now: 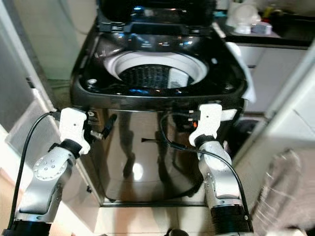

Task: Clothes washing

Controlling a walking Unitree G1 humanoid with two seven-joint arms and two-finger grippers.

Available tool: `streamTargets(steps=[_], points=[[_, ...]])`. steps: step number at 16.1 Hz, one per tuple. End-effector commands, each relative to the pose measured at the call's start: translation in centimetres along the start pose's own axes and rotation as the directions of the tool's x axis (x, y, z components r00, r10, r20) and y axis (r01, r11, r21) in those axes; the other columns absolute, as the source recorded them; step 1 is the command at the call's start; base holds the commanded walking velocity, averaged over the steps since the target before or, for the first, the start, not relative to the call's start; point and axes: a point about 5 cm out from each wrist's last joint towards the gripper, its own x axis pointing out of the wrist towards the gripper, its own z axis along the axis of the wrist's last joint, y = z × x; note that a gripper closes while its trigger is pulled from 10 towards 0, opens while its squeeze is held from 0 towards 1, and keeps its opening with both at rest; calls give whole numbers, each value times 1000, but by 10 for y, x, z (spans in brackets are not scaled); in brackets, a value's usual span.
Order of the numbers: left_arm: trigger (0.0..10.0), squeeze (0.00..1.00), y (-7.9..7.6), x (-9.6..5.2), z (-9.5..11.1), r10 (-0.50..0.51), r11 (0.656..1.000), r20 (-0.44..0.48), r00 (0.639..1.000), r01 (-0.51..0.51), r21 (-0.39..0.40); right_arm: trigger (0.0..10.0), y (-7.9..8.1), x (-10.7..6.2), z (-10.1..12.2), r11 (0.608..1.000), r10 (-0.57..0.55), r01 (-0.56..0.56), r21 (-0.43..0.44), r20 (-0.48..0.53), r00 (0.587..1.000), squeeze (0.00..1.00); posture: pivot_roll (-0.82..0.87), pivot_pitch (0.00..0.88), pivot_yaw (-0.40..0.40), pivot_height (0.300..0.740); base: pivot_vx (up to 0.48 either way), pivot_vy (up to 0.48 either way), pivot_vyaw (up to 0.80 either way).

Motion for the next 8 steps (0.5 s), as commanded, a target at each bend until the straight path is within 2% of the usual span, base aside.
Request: streamTargets(steps=[1,8], points=[[10000,0,-5,6,8,-6,1000,21,1000,5,13,10000,-1,5,5,1000,-2,2,-25,26,1000,0,-102,0,-11,740,-255,0,0],[10000,0,-5,10,7,22,1000,20,1000,-21,-13,10000,6,21,-1,999,30,-29,-40,11,1000,0,-97,0,-15,740,-342,0,0]])
